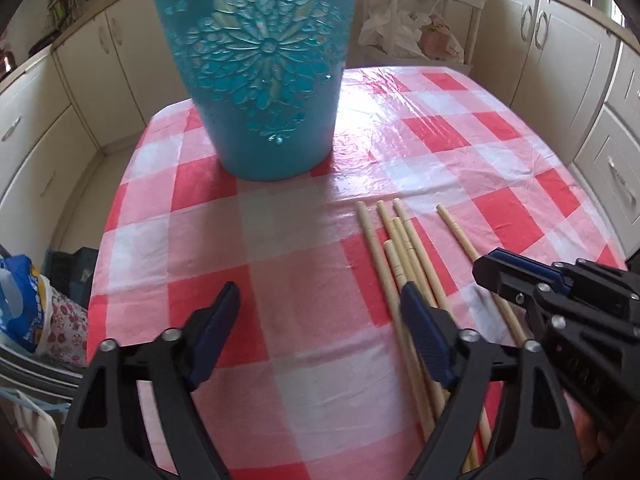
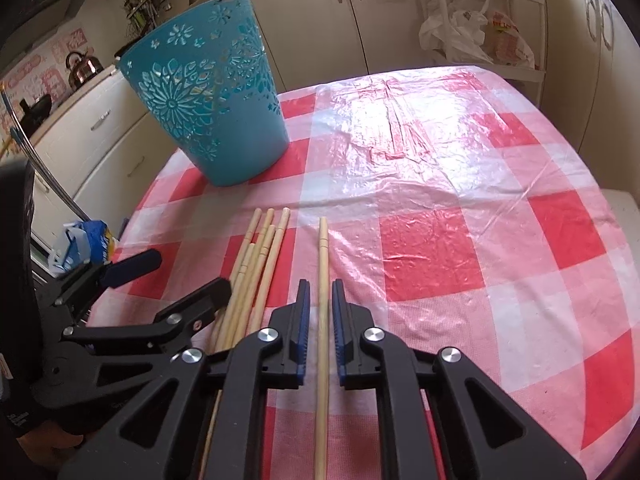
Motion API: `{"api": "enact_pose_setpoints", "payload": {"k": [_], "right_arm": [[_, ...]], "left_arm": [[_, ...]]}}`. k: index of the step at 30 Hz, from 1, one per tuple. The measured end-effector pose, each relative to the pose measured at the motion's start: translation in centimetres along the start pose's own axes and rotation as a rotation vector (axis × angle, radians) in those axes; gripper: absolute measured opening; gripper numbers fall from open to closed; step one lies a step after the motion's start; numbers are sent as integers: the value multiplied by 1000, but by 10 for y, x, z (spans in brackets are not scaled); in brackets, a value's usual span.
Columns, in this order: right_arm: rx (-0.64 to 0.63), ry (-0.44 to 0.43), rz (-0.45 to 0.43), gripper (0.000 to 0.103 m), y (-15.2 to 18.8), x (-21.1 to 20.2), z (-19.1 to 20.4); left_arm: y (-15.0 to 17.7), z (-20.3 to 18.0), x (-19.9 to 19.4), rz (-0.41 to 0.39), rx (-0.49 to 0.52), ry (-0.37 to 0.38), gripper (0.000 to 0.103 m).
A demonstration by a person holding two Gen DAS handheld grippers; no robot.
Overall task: Organize utensils
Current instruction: 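Close the left tool on a chopstick while the right tool holds its chopstick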
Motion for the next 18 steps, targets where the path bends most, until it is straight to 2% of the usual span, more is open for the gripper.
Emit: {"api": "enact_pose_setpoints", "payload": {"k": [2,4,9,11,12,13,16,18], "right_arm": [[-35,26,-6,12,2,-1,1],[-63,42,-7,12,3,-1,2],[-106,69,4,12,0,4,5],[-127,85,-1,9,1,5,6],[-125,78,2,7,2,4,6],[-105,55,9,6,2,4,5],[-24,-13,26,6,2,2,-1],[55,-75,38,6,1,1,-8]], "left_arm": [[-1,-2,0,-5,6,16,62],[0,-3,-2,-3,23,23,49],[-4,-3,0,23,44,49,48],[-8,-6,1,24,60,67,36],[-10,-9,1,25,77,81,18],[-11,-13,1,30,89,101,8],[-11,-15,0,37,94,142,5],[-8,-11,-11,0,77,148,5]]}}
Point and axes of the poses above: each gripper's, at about its wrist camera, not at the fingertips, and x roughly the way its jaws point, z to its left, y to its underside, the point moved 10 cm from there along x, roughly the way its jaws point, and after that the axes turned 13 degrees about x, right-handed, at the moved point
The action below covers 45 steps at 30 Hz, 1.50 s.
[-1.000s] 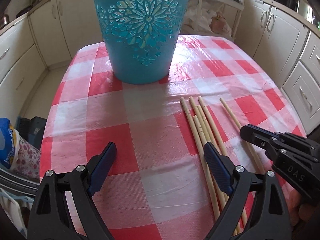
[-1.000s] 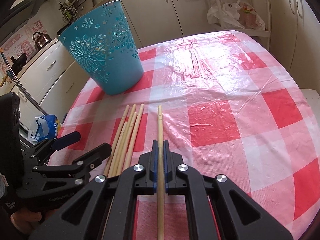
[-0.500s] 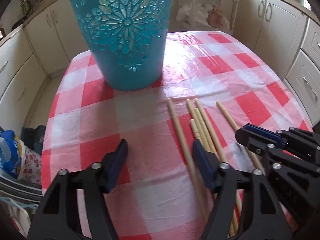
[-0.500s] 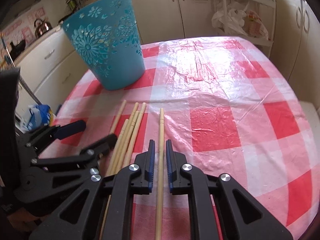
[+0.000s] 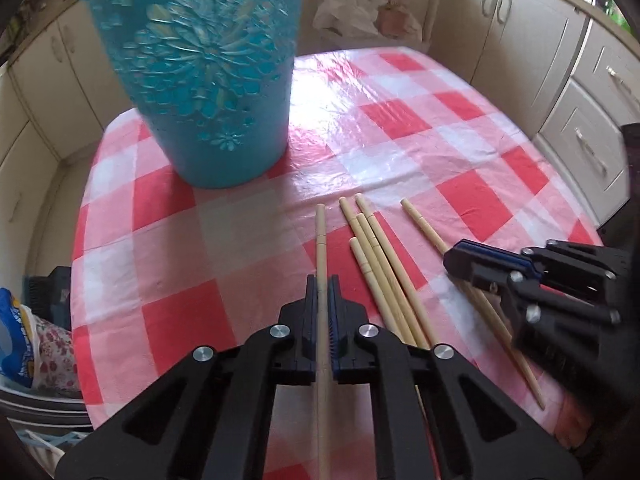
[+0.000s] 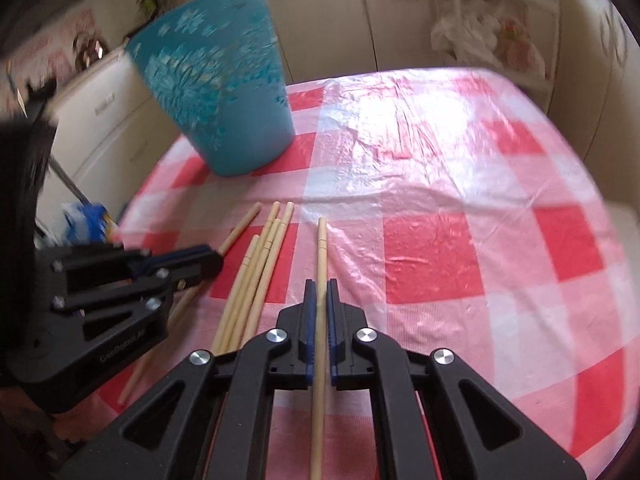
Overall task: Organize utensils
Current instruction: 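Close the left tool on a chopstick while the right tool holds its chopstick, then carry the chopstick into the teal basket and open the left tool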
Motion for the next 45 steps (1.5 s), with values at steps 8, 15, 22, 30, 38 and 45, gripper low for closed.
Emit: {"api": "enact_pose_setpoints", "payload": {"k": [8,15,22,30,38,45], "right_arm": [[80,-40,-15,6,-6,-4,-7],[77,-34,-10,6,-5,-2,-5],[61,-18,-11,6,-4,-1,-5],[45,-2,-17,6,-3,0,-2],[43,-1,-18,6,-3,0,-2],[47,-9,-16,6,-3,-1,-1]], "left_arm": [[-48,34,-138,-449,-82,9,5],[-139,111,-210,-714,-194,-121,5],[-201,172,-186,-788,-324,-200,5],[-220,194,-129,-759,-380,-279,5],[-204,173,-98,-671,-290,-305,5],[-163,153,-97,-610,-240,-276,10]]}}
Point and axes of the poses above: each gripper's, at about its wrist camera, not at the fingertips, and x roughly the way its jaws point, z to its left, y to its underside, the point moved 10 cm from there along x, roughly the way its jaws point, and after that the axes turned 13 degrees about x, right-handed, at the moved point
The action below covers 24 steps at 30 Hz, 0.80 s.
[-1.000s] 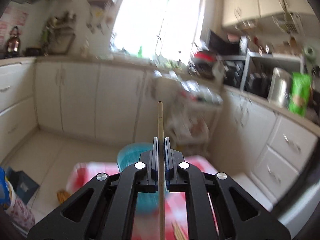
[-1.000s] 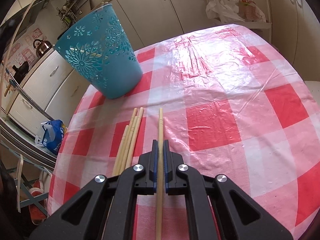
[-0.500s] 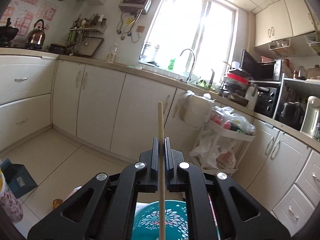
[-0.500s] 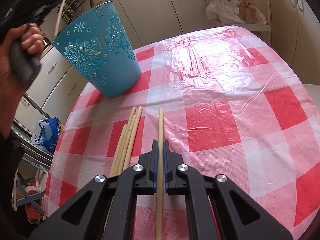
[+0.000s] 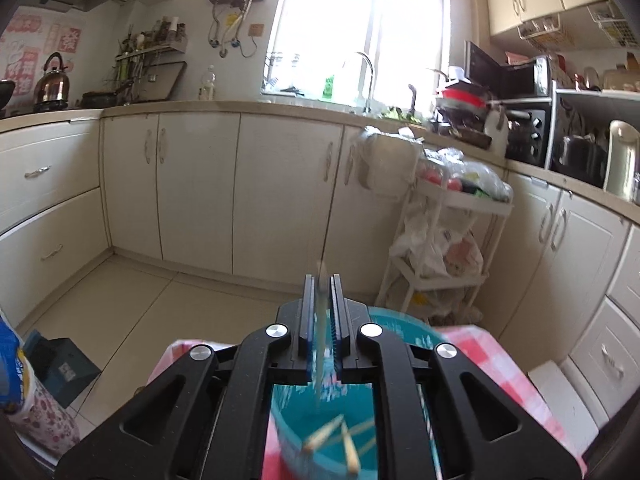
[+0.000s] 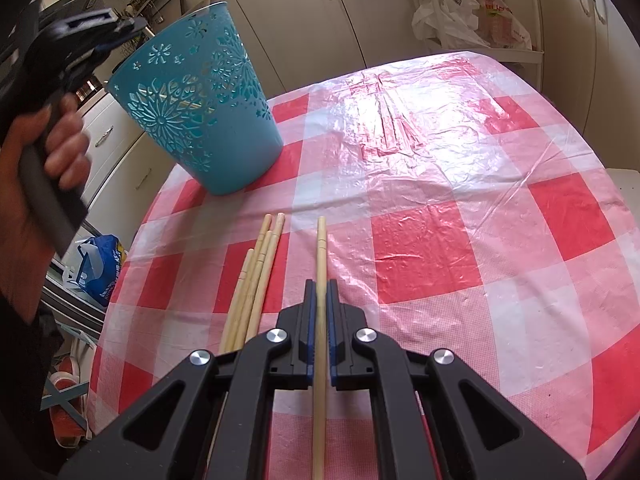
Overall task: Organize utensils
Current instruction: 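Carry the chopstick into the teal basket and open the left tool, then lift the chopstick over the teal basket and release it from the right tool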
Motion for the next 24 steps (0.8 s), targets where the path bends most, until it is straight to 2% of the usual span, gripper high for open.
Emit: {"api": "enact_pose_setpoints", "payload": {"k": [1,2,4,7,10,16,18,24], "right_arm": [[2,-4,-1,6,0,-1,0],[4,-9,-5,6,-1,-2,0],[15,-27,-16,6,-3,-5,0],[42,-64,-31,6,-6,-11,-3],[66,-124,-61,6,-13,-20,0],[66,-239,-145,6,-29,-51,25],[61,-281,-181,6,-38,-66,38],[15,-390,-298,6,-79,-112,92]], "left_arm": [[4,-1,-5,6,6,6,19],[12,-2,-12,19,19,9,23],[24,1,-30,25,28,0,50],[46,10,-59,31,1,-10,63],[82,19,-84,68,-47,-17,72],[172,24,-91,222,-167,18,73],[186,22,-89,256,-195,37,73],[198,35,-86,259,-296,54,73]]}}
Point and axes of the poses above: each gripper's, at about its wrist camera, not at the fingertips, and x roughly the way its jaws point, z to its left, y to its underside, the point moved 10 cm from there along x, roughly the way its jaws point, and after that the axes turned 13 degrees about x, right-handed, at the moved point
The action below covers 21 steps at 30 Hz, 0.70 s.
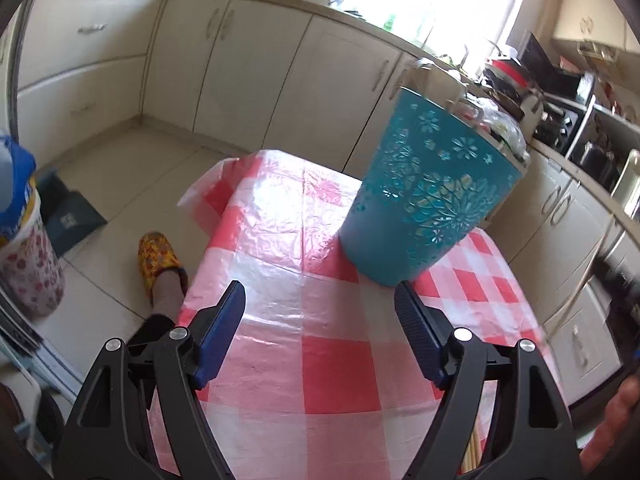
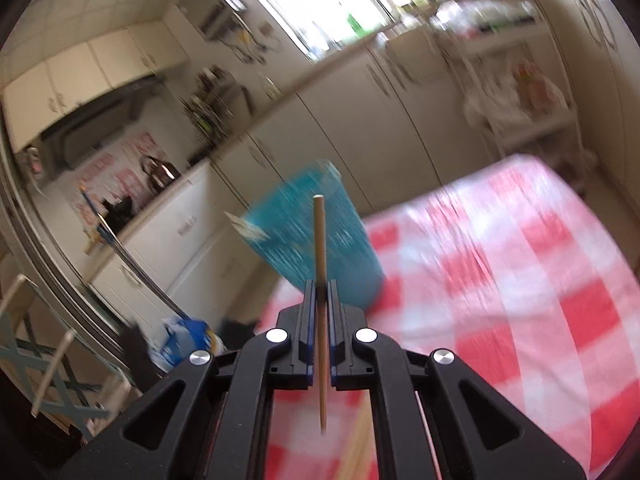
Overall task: Organize utensils
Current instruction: 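Lift the chopstick over the teal basket and release it from the right tool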
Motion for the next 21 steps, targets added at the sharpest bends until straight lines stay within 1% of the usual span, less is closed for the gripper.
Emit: {"api": "enact_pose_setpoints", "payload": {"k": [3,7,10,17,21], "right_arm": [[-49,-45,-39,6,-25,2,38],[-105,-63,-69,6,-53,9,73],[-131,-64,-93,6,-75,14,90],[-186,-27,-160,6,-117,25,116],[-234,20,-183,6,-132,46,122]], "left_arm": [[2,2,1,0,-18,10,73],[0,-2,4,7,-13,17,73],[-2,-2,6,11,-23,26,73],[-3,-3,6,12,-30,44,73],[-3,-3,7,14,-32,51,73]]}}
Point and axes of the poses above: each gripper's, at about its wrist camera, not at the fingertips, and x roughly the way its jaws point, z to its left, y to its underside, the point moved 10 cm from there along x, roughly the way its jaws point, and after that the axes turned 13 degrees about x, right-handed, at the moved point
